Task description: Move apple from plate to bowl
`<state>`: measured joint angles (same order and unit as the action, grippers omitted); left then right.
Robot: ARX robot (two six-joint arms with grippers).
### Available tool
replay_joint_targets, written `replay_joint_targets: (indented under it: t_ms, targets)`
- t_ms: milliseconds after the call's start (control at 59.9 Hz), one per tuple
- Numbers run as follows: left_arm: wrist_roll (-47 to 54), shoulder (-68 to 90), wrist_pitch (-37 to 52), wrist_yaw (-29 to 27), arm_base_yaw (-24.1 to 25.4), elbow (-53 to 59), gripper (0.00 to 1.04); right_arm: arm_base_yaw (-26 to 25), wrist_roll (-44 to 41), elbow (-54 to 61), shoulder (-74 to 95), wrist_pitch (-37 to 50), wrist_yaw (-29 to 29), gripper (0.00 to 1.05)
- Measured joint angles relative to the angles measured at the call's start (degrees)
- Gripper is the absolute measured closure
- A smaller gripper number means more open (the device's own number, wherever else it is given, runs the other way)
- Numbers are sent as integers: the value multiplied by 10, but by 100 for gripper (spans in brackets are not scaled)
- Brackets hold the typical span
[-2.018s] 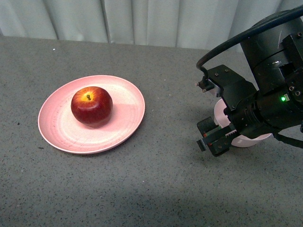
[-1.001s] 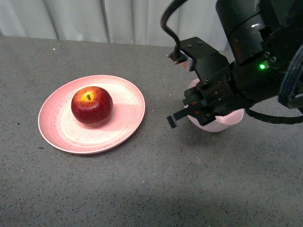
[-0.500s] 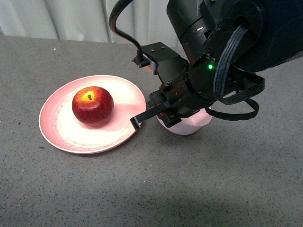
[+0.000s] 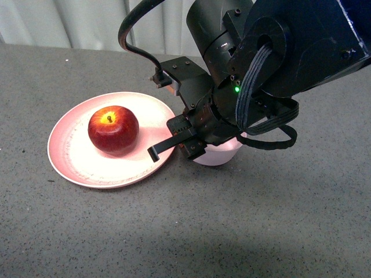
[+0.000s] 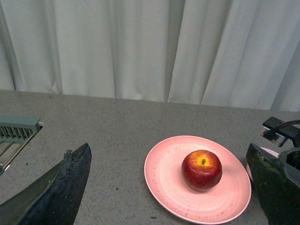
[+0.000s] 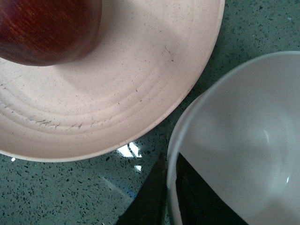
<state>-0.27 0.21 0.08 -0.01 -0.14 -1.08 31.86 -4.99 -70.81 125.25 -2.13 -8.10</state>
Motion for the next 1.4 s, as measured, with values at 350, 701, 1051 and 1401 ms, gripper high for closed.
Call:
replay_joint_targets:
  t_ms: [350, 701, 1051, 1401]
  targets:
    - [0, 0, 0, 0, 0, 0, 7, -14, 21, 92, -64, 139, 27, 26]
    - [0, 0, 0, 0, 0, 0, 7, -40, 27, 268, -207, 306, 134, 10]
    - [0, 0, 0, 0, 0, 0, 7, -148, 41, 566, -352, 769, 250, 85]
    - [0, 0, 0, -1, 0, 0, 7, -218, 43, 648, -557, 633, 179, 104]
